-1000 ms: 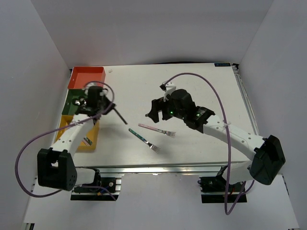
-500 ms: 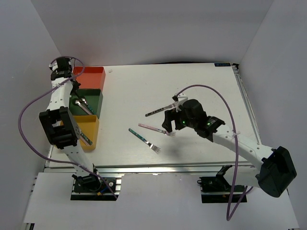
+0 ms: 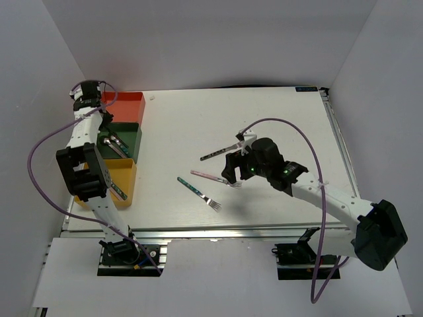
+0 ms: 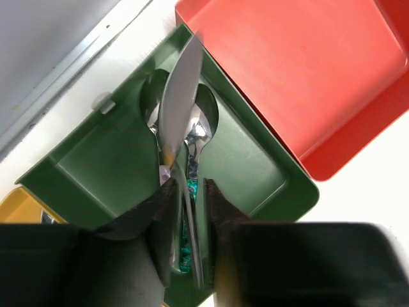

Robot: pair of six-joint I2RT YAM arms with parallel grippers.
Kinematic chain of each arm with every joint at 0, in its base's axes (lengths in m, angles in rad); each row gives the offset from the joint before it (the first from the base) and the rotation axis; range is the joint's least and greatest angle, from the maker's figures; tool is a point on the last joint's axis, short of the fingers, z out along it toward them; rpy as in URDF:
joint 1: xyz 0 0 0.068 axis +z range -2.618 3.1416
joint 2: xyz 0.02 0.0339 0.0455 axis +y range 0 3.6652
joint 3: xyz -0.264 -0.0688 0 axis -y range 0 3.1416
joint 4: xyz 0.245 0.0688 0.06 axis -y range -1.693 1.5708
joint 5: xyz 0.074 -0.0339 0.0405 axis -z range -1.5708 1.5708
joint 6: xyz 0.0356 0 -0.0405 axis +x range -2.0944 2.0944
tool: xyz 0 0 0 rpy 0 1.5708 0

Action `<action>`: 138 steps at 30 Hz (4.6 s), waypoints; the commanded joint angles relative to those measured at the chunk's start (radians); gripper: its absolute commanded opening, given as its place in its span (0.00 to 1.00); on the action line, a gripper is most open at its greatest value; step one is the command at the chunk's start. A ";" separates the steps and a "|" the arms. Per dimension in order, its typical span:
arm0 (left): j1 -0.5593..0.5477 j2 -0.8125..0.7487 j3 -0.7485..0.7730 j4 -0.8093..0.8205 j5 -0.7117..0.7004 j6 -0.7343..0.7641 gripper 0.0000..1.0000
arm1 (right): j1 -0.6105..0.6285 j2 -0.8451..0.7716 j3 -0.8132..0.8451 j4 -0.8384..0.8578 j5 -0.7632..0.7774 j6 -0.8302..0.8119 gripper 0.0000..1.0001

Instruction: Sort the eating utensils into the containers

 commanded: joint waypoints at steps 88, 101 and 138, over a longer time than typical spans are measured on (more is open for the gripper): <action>-0.389 -0.781 -0.605 0.241 0.005 -0.067 0.00 | 0.081 0.125 0.220 -0.003 0.019 0.145 0.89; -0.237 0.138 0.598 0.096 -0.258 0.164 0.00 | -0.014 -0.092 0.004 -0.072 -0.051 0.068 0.89; -0.119 0.413 0.548 0.433 -0.134 0.175 0.21 | -0.013 0.063 -0.027 0.015 -0.163 0.091 0.89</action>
